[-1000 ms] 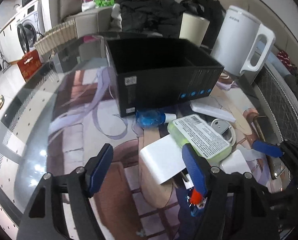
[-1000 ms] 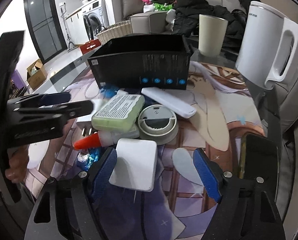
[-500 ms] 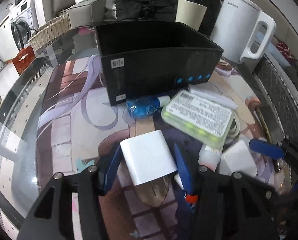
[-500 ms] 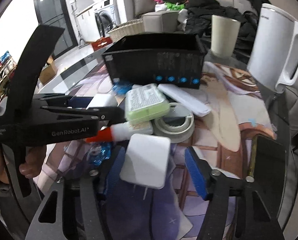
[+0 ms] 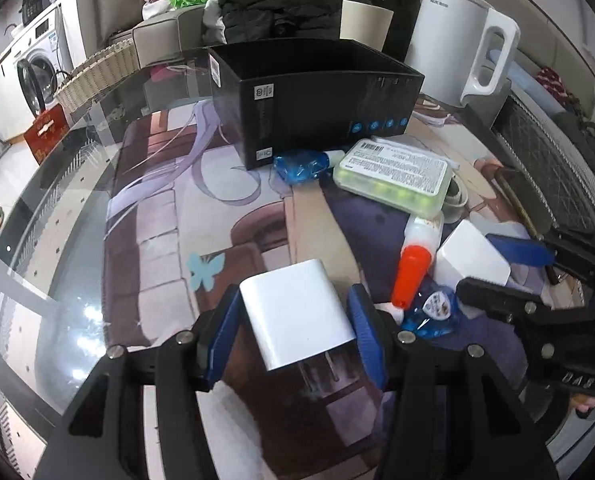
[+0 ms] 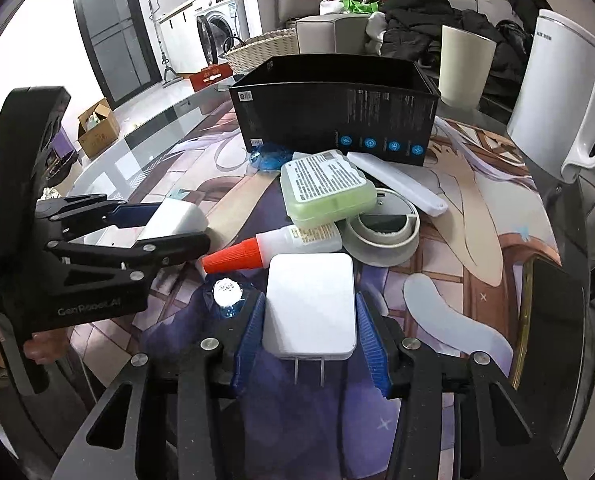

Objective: Organize rigid objects
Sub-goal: 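Lower the right tool onto the white USB charger and close on it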

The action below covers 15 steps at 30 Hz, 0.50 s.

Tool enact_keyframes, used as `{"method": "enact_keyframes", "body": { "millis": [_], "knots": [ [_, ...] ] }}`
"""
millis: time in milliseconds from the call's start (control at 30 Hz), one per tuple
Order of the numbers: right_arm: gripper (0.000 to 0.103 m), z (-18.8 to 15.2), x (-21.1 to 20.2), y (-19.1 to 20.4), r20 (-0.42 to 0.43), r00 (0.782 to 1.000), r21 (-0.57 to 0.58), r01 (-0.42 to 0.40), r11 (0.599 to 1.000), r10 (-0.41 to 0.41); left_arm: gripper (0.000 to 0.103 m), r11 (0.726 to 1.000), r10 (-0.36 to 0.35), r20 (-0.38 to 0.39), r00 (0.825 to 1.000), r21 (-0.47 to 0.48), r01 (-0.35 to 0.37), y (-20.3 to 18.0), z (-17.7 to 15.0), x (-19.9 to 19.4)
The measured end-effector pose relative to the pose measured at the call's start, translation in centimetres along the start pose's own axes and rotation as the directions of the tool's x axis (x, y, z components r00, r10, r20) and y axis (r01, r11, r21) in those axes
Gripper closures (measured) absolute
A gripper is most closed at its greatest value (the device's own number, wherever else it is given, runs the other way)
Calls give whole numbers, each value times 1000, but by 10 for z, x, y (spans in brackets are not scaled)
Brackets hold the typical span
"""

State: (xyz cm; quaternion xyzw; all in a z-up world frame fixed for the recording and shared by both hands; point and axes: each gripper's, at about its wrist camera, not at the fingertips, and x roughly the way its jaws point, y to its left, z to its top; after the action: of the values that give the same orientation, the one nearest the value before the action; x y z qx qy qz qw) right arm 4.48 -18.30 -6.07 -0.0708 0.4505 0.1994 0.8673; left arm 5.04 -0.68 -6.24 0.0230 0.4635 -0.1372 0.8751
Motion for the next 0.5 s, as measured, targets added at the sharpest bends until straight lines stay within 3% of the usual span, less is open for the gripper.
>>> {"method": "enact_keyframes", "body": {
  "millis": [100, 300, 367, 433, 500],
  "knots": [
    [57, 0, 2, -1, -8, 1000, 5, 1, 1000, -1, 39, 1000, 19, 1, 1000, -8, -19, 3, -5, -3],
    [57, -2, -2, 3, 5, 1000, -13, 19, 1000, -19, 38, 999, 41, -2, 999, -33, -41, 14, -7, -6],
    [57, 0, -2, 2, 3, 1000, -10, 18, 1000, -18, 43, 998, 46, -5, 999, -46, -46, 16, -7, -5],
    [57, 1, -1, 3, 4, 1000, -11, 23, 1000, -22, 62, 998, 53, 0, 999, -20, -53, 13, -6, -5],
    [57, 1, 0, 4, 2, 1000, -14, 26, 1000, -26, 62, 998, 62, -3, 998, -4, -62, 11, -5, -3]
  ]
}}
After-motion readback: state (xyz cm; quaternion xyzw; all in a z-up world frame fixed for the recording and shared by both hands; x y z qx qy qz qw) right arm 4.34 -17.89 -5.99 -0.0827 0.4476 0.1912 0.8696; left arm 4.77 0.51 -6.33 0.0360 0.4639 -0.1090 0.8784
